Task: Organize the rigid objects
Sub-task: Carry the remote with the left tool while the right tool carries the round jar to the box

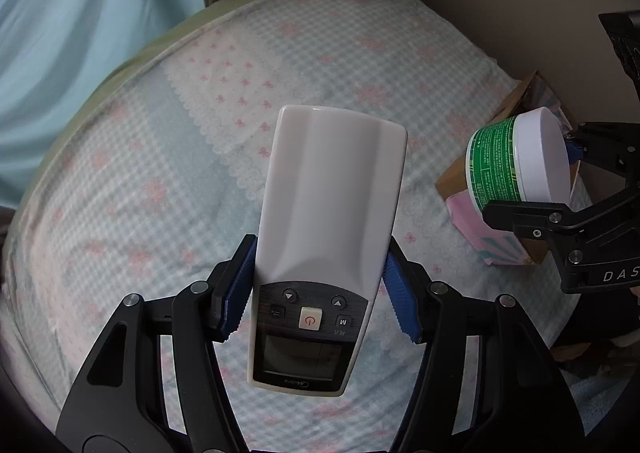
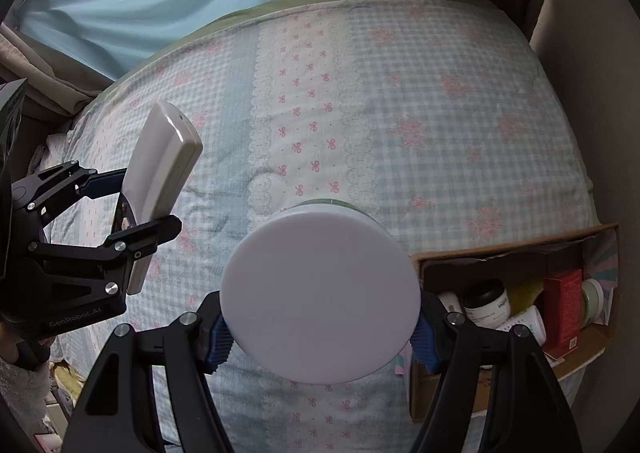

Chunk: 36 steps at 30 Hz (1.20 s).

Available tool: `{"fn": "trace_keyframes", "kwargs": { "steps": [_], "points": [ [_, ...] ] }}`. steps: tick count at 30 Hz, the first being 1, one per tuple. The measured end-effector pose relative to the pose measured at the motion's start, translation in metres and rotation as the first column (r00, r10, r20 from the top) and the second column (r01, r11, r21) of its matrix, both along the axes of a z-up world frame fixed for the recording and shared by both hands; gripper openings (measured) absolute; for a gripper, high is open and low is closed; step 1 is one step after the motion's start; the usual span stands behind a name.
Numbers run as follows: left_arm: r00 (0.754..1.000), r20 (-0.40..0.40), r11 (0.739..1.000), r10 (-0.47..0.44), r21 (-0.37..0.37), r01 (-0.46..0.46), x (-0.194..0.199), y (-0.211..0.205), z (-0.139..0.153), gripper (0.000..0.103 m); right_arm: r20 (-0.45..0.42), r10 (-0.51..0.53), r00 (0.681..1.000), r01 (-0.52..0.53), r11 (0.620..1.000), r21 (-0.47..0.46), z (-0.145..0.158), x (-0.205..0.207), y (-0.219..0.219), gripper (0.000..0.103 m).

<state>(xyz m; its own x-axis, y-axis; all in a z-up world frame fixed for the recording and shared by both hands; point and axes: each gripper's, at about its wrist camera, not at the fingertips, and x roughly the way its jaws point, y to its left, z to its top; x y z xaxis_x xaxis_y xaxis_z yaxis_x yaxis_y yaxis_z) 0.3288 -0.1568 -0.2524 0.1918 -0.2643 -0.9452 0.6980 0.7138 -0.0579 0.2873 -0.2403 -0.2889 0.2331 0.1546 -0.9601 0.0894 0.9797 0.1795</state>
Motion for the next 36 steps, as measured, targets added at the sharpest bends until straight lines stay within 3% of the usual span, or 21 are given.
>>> {"fn": "trace_keyframes", "kwargs": {
  "steps": [9, 19, 27, 36],
  "points": [
    [0.999, -0.005, 0.996, -0.049, -0.081, 0.048, -0.059, -0.106, 0.022, 0.057, 0.011, -0.089, 0.996, 0.089, 0.995, -0.046, 0.027, -0.066, -0.114, 0.067],
    [0.997, -0.069, 0.995, -0.025, -0.094, 0.019, -0.109, -0.193, 0.0, 0.057, -0.008, -0.136, 0.991, 0.135, 0.989, -0.062, 0.029, -0.115, -0.216, 0.067],
    [0.998, -0.067, 0.997, 0.018, -0.069, -0.023, -0.109, -0.231, -0.027, 0.057, -0.05, -0.142, 0.989, 0.139, 0.988, -0.061, 0.008, -0.105, -0.276, 0.067],
    [0.998, -0.055, 1.0, 0.029, 0.01, -0.028, -0.106, -0.263, -0.066, 0.057, -0.097, -0.11, 0.989, 0.111, 0.994, 0.003, -0.046, -0.069, -0.315, 0.067]
  ]
}}
